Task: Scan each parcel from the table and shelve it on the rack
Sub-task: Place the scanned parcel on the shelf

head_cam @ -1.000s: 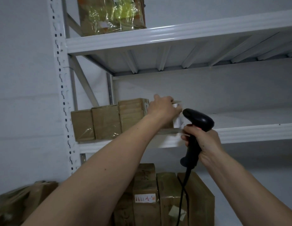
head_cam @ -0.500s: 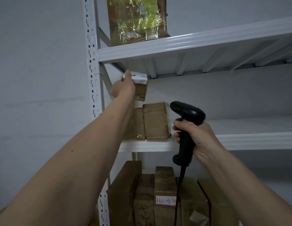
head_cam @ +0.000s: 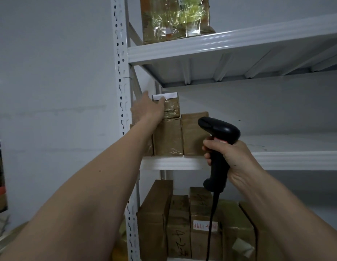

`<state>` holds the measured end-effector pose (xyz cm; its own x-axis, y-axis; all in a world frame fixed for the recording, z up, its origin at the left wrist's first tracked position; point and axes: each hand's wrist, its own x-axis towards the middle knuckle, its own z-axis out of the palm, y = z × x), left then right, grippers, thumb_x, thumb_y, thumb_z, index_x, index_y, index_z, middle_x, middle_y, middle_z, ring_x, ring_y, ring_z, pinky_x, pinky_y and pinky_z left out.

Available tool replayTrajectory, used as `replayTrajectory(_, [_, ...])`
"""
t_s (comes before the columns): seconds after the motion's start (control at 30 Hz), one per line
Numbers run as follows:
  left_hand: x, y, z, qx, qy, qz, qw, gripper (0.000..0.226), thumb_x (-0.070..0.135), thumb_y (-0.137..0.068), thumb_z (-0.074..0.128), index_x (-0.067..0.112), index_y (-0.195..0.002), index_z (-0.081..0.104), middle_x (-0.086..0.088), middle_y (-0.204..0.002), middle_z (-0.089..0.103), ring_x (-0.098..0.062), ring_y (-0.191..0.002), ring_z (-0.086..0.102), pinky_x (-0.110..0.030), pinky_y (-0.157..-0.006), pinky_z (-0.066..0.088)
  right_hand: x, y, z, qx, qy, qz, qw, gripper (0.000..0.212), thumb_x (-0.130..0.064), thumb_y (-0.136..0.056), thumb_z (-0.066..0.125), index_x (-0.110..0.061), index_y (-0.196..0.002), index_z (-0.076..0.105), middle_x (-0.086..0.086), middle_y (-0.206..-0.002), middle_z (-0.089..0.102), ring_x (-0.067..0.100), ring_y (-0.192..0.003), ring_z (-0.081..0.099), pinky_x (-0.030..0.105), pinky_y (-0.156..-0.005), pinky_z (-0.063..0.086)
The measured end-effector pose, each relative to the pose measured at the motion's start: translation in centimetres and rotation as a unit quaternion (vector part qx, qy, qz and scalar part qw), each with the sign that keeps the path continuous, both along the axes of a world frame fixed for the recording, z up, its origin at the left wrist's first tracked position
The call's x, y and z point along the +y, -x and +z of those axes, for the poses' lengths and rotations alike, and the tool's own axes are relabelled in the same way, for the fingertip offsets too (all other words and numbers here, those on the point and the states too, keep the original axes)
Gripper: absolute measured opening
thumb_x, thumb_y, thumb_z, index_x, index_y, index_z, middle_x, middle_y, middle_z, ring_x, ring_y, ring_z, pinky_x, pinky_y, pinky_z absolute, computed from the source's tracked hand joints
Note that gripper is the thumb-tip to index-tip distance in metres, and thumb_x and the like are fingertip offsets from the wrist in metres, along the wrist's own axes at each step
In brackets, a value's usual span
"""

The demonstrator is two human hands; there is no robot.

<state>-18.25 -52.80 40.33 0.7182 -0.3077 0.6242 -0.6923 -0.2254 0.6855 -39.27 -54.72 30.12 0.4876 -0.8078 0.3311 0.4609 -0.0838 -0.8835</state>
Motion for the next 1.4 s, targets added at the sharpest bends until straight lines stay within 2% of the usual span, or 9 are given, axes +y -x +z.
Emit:
replayTrajectory(0.17, [-1.1, 0.5, -0.9, -0.09, 0.024, -0.073, 0.993, 0.088, 0.064, -0.081, 0.062, 0.042, -0.152, 0.015, -0.016, -0.145, 0.033, -0.035, -0.131, 0.04, -0.046, -0.105, 0.038, 0.3, -0.9, -0.3, 0.013, 0.007, -0.003, 1.0, 0.017, -0.004, -0.079, 0.07, -0.003, -0.095, 0.065, 0.008, -0.072, 0.069, 0.017, -0.059, 0.062, 0.027, -0.059, 0.052])
replayTrajectory(0.37, [-2.2, 0.2, -0.7, -0.098, 0.01, -0.066, 0.993, 0.076, 0.052, -0.075, 0.074, 0.033, -0.14, 0.039, -0.011, -0.136, 0.038, -0.032, -0.118, 0.049, -0.039, -0.097, 0.044, 0.6, -1.4, -0.6, 0.014, 0.014, -0.014, 1.0, 0.017, -0.003, -0.08, 0.07, -0.003, -0.096, 0.065, 0.007, -0.072, 0.069, 0.016, -0.059, 0.062, 0.028, -0.06, 0.052])
replayTrajectory(0.5, [-2.5, 0.2, -0.6, -0.108, 0.006, -0.091, 0.99, 0.072, 0.043, -0.074, 0.075, 0.029, -0.136, 0.04, -0.011, -0.132, 0.04, -0.031, -0.116, 0.048, -0.037, -0.09, 0.045, 0.7, -1.6, -0.8, 0.018, 0.011, -0.019, 1.0, 0.015, -0.003, -0.08, 0.07, -0.005, -0.095, 0.064, 0.008, -0.073, 0.068, 0.017, -0.06, 0.061, 0.028, -0.061, 0.052])
replayTrajectory(0.73, [-2.0, -0.2, -0.9, -0.108, 0.018, -0.108, 0.988, 0.085, 0.046, -0.078, 0.07, 0.026, -0.148, 0.027, -0.014, -0.144, 0.035, -0.034, -0.132, 0.034, -0.044, -0.105, 0.037, 1.1, -2.4, -1.0, 0.016, 0.024, -0.029, 0.999, 0.013, -0.004, -0.082, 0.069, -0.006, -0.093, 0.064, 0.008, -0.073, 0.068, 0.016, -0.059, 0.061, 0.026, -0.058, 0.052])
replayTrajectory(0.9, [1.0, 0.8, -3.2, -0.158, 0.162, -0.094, 0.97, 0.054, 0.031, -0.085, 0.066, 0.014, -0.133, 0.047, -0.006, -0.131, 0.046, -0.02, -0.123, 0.041, -0.023, -0.096, 0.034, 2.0, -3.6, -1.4, 0.009, 0.028, -0.016, 0.999, 0.012, -0.004, -0.082, 0.07, -0.007, -0.093, 0.064, 0.007, -0.076, 0.068, 0.014, -0.059, 0.061, 0.026, -0.059, 0.052])
replayTrajectory(0.97, [2.7, 1.2, -5.2, -0.173, 0.187, -0.108, 0.961, 0.04, 0.023, -0.085, 0.066, 0.013, -0.122, 0.055, -0.002, -0.12, 0.053, -0.015, -0.112, 0.048, -0.025, -0.094, 0.041, 2.6, -4.3, -2.1, 0.014, 0.024, -0.008, 1.0, 0.012, -0.006, -0.082, 0.07, -0.008, -0.092, 0.065, 0.006, -0.076, 0.069, 0.014, -0.06, 0.062, 0.026, -0.061, 0.053])
replayTrajectory(1.1, [5.9, 1.5, -11.4, -0.113, 0.169, -0.121, 0.972, 0.027, 0.015, -0.086, 0.064, 0.017, -0.113, 0.058, 0.003, -0.111, 0.057, -0.011, -0.102, 0.054, -0.019, -0.085, 0.045, 4.2, -5.9, -5.0, 0.032, 0.024, 0.044, 0.998, 0.014, -0.007, -0.081, 0.071, -0.009, -0.095, 0.067, 0.004, -0.075, 0.071, 0.014, -0.063, 0.064, 0.026, -0.063, 0.054])
replayTrajectory(1.27, [10.6, 0.2, -22.8, 0.048, 0.102, -0.069, 0.991, 0.022, 0.013, -0.087, 0.064, 0.019, -0.108, 0.06, 0.004, -0.105, 0.062, -0.008, -0.096, 0.058, -0.021, -0.08, 0.049, 5.9, -8.3, -11.9, 0.083, 0.02, 0.113, 0.99, 0.007, -0.004, -0.08, 0.073, -0.008, -0.085, 0.068, 0.01, -0.069, 0.067, 0.018, -0.06, 0.062, 0.03, -0.062, 0.052])
replayTrajectory(1.4, [14.6, -0.8, -31.1, 0.189, 0.025, -0.038, 0.981, 0.015, 0.008, -0.089, 0.063, 0.016, -0.101, 0.062, 0.004, -0.089, 0.062, -0.007, -0.082, 0.058, -0.011, -0.066, 0.045, 7.7, -9.9, -18.0, 0.143, -0.032, 0.159, 0.976, 0.009, -0.002, -0.08, 0.073, -0.004, -0.087, 0.069, 0.011, -0.069, 0.064, 0.018, -0.059, 0.061, 0.028, -0.058, 0.053])
